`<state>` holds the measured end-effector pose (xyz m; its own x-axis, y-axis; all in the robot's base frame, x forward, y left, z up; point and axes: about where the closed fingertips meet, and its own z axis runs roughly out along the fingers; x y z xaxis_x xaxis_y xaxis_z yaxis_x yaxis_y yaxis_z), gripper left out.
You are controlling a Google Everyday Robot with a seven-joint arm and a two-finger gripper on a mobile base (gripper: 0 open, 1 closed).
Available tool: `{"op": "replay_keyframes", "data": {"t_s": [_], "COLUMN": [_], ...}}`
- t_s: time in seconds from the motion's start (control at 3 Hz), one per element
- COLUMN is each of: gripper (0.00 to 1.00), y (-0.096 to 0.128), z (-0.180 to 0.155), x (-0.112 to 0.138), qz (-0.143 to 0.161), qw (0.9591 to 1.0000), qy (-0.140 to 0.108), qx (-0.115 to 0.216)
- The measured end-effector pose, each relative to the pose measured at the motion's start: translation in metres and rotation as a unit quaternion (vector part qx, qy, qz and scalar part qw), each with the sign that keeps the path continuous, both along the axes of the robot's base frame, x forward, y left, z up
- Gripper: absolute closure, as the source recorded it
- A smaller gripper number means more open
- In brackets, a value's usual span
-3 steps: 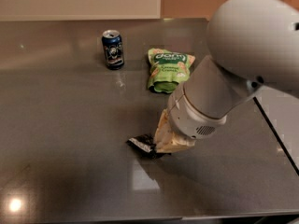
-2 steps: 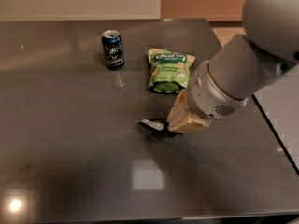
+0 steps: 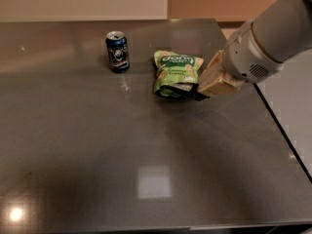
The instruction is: Move rxbar chocolate near green rice chip bag
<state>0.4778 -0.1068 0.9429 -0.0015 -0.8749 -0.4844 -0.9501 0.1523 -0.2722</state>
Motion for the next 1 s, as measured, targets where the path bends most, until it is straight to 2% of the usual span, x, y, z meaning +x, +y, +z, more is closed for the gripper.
{"op": "replay_keyframes", "data": {"t_s": [0.33,1.0], "gripper": [0.82,0.36], "y": [-0.019,-0.033], "z": [0.002,-0.018], "x": [0.038,0.082], "qz": [-0.029,-0.061], "qw": [0.9994,0.9972], "qy": [-0.016,-0.022], "qx": [-0.012,-0.038]}}
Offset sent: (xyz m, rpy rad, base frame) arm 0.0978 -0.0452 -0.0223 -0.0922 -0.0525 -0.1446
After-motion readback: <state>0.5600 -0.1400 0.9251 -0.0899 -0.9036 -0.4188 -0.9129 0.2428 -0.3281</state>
